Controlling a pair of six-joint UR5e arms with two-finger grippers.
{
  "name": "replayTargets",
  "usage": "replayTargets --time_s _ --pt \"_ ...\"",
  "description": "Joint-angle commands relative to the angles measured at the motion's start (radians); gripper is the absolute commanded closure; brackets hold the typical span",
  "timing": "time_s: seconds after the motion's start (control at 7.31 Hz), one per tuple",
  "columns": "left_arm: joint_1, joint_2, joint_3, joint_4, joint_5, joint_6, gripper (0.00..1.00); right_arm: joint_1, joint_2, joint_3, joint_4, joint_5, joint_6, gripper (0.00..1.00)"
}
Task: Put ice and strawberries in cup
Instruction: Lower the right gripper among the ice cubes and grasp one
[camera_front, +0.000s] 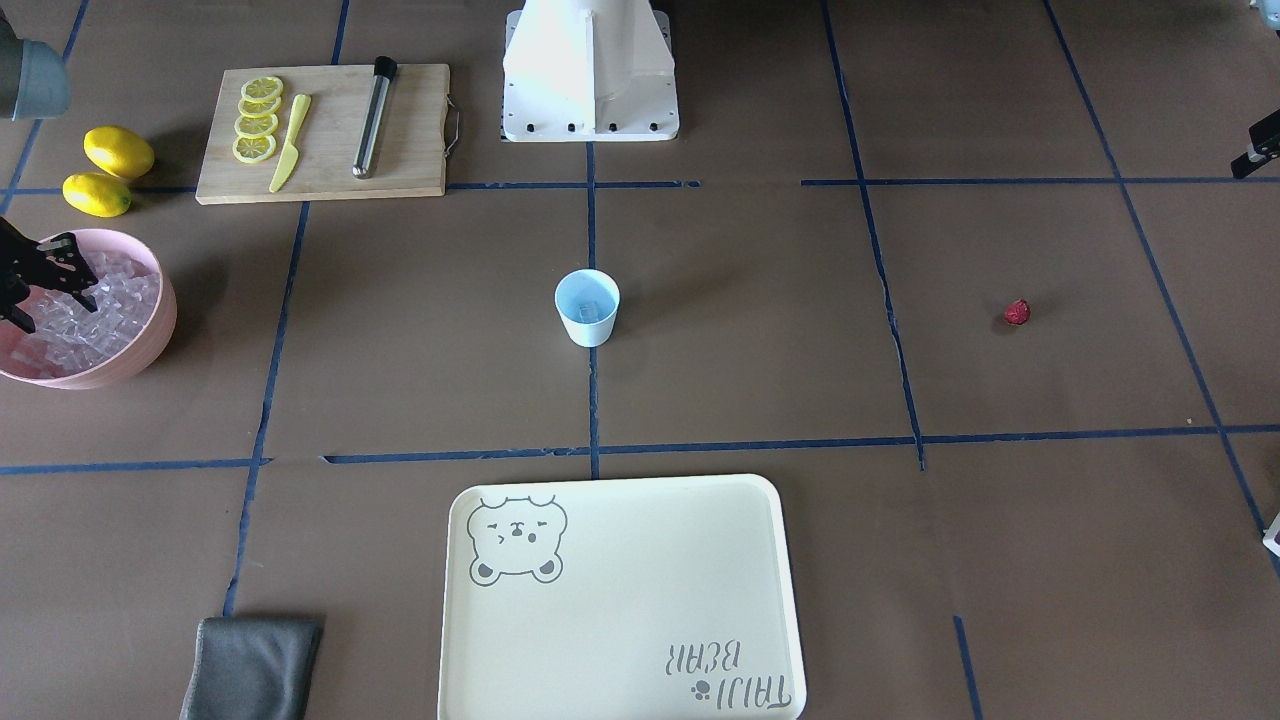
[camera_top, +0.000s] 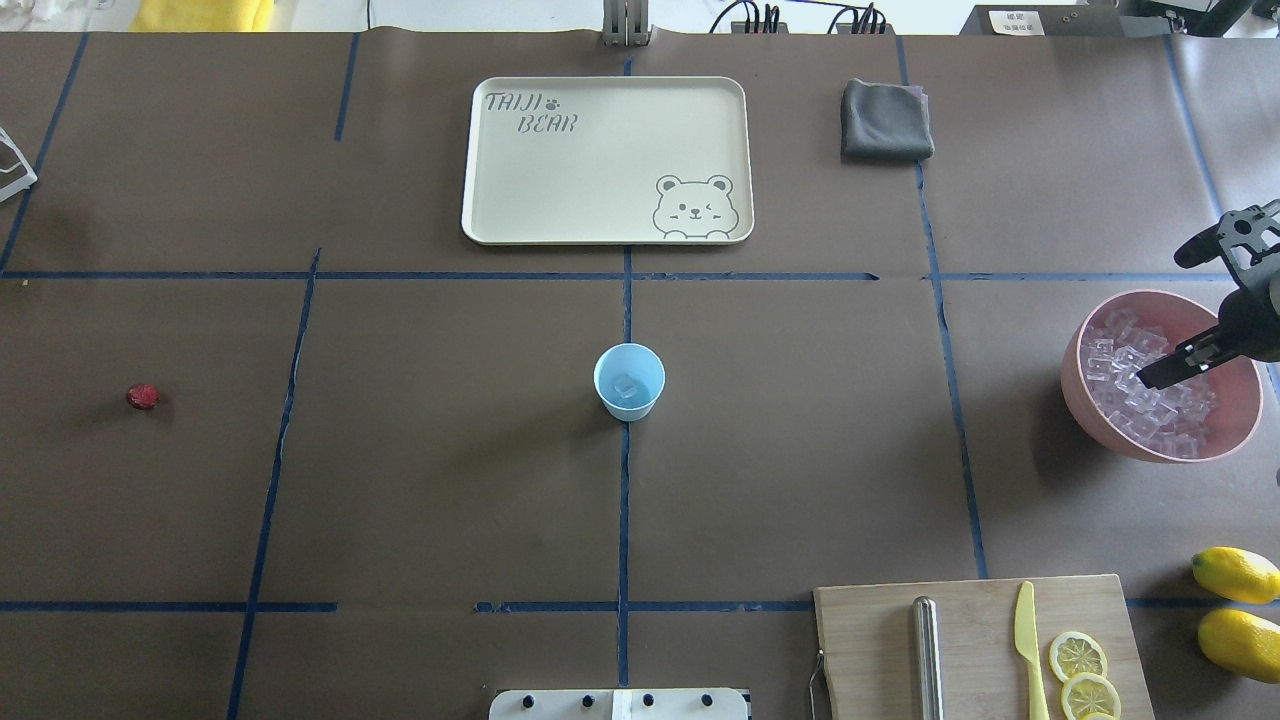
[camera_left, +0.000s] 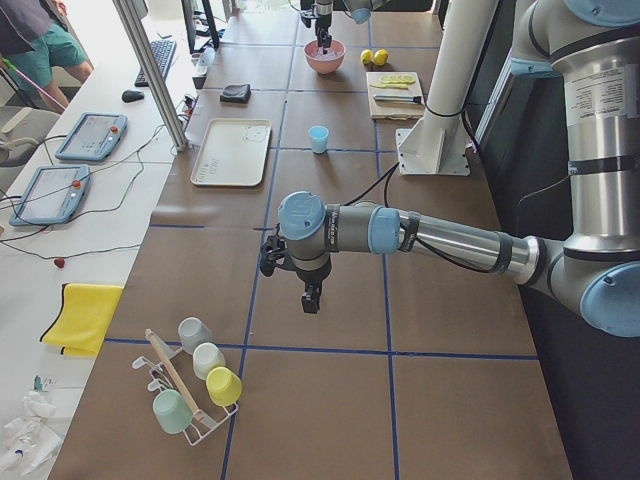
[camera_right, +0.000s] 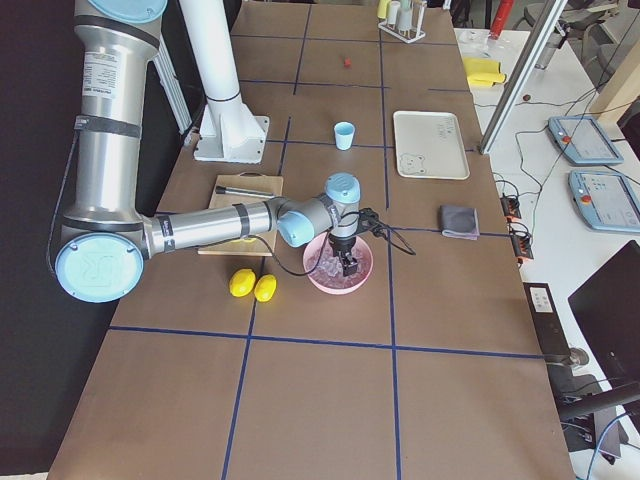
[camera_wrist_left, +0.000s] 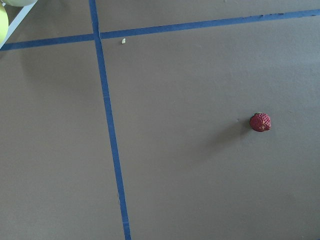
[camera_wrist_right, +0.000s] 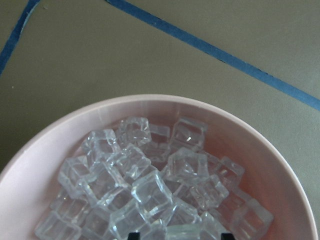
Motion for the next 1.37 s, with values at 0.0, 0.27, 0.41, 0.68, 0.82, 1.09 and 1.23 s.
replayTargets --time_s 0.0,0.27,0.41,0.68,0.82,1.09,1.23 --pt "0.001 0.0 0.0 0.0 0.0 0.0 0.0 -0.001 -0.001 -0.002 0.0 0.0 -0.001 0.98" --pt "0.001 0.0 0.0 0.0 0.0 0.0 0.0 0.0 0.004 -0.001 0.0 0.002 -0.004 0.98" --pt "0.001 0.0 -0.001 0.0 0.0 0.0 0.0 0.003 0.007 0.01 0.0 0.006 -0.004 0.98" --pt "0.001 0.0 -0.001 0.0 0.0 0.0 0.0 0.08 0.012 0.05 0.0 0.011 -0.004 0.97" --pt "0.001 0.0 -0.002 0.0 0.0 0.0 0.0 0.11 0.016 0.087 -0.026 0.016 0.011 0.99" --pt "0.001 0.0 -0.002 0.0 0.0 0.0 0.0 0.126 0.149 0.153 -0.249 0.014 0.139 1.0" --pt "0.001 0.0 -0.002 0.0 0.0 0.0 0.0 0.118 0.223 0.151 -0.282 0.016 0.255 1.0"
